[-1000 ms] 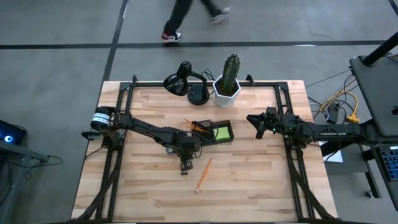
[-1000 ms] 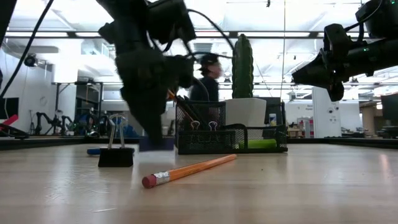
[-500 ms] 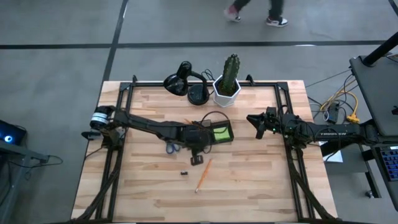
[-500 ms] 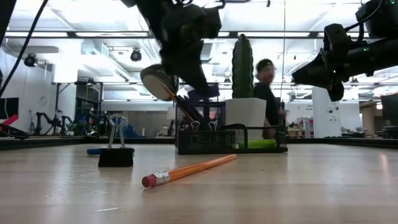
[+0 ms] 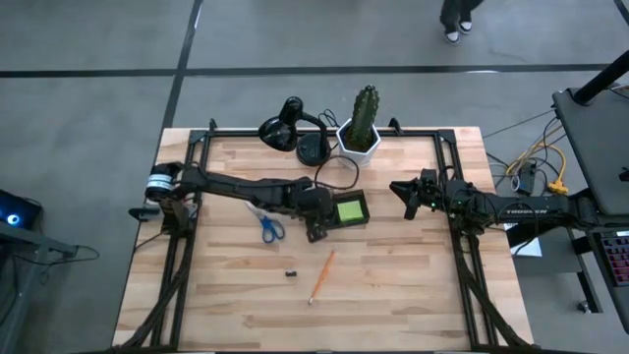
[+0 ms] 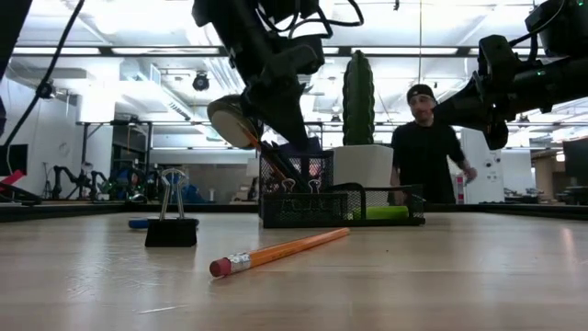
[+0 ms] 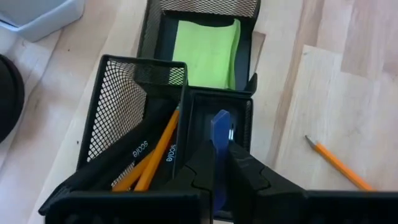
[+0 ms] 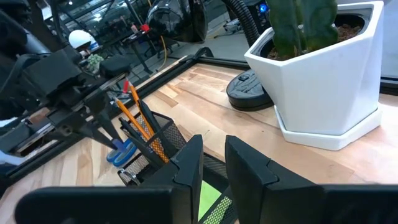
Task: Pick and place office supplies into organizer
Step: Put the blue eraser into the desk organizer
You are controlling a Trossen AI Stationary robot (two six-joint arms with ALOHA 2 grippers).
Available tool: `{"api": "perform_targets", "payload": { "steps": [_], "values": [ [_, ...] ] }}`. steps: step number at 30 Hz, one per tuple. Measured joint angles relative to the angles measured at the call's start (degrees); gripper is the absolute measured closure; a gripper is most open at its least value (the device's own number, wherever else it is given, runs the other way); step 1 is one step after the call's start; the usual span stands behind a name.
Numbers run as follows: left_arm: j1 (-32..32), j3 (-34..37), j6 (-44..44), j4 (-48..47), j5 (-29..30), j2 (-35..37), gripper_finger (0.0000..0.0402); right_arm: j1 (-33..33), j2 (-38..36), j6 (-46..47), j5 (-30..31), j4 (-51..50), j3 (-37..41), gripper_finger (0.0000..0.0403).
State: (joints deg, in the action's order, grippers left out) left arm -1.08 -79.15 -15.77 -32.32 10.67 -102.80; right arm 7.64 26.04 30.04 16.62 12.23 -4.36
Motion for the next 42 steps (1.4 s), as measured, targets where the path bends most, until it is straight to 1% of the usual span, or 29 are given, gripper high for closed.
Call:
{"api": "perform_targets", "payload": {
  "steps": [2, 6, 17, 33, 38, 42],
  "values": [
    [0.3, 0.0, -0.2, 0.0, -1.1, 0.0, 0.0399, 0.0, 0.0, 0.0, 0.0, 0.0, 0.0, 0.0344],
    [0.3, 0.1, 0.0, -0.1, -1.2, -0.1, 0.0399, 0.0, 0.0, 0.0, 0.0, 0.0, 0.0, 0.0344],
    [0.3, 0.2, -0.3, -0.5, -1.6, -4.1, 0.0399, 0.0, 0.0, 0.0, 0.0, 0.0, 0.0, 0.0344],
    [0.2, 0.2, -0.6, -1.3, -2.2, -4.0, 0.0391, 0.0, 0.0, -0.1, 0.0, 0.0, 0.0, 0.0344],
    [0.2, 0.2, -0.4, -1.2, -5.0, -4.0, 0.0390, 0.0, 0.0, -0.2, 0.0, 0.0, 0.0, 0.0344],
    [0.2, 0.2, -0.4, -1.2, -5.3, -4.0, 0.0385, 0.0, 0.0, -0.2, 0.0, 0.0, 0.0, 0.0344]
  ]
}}
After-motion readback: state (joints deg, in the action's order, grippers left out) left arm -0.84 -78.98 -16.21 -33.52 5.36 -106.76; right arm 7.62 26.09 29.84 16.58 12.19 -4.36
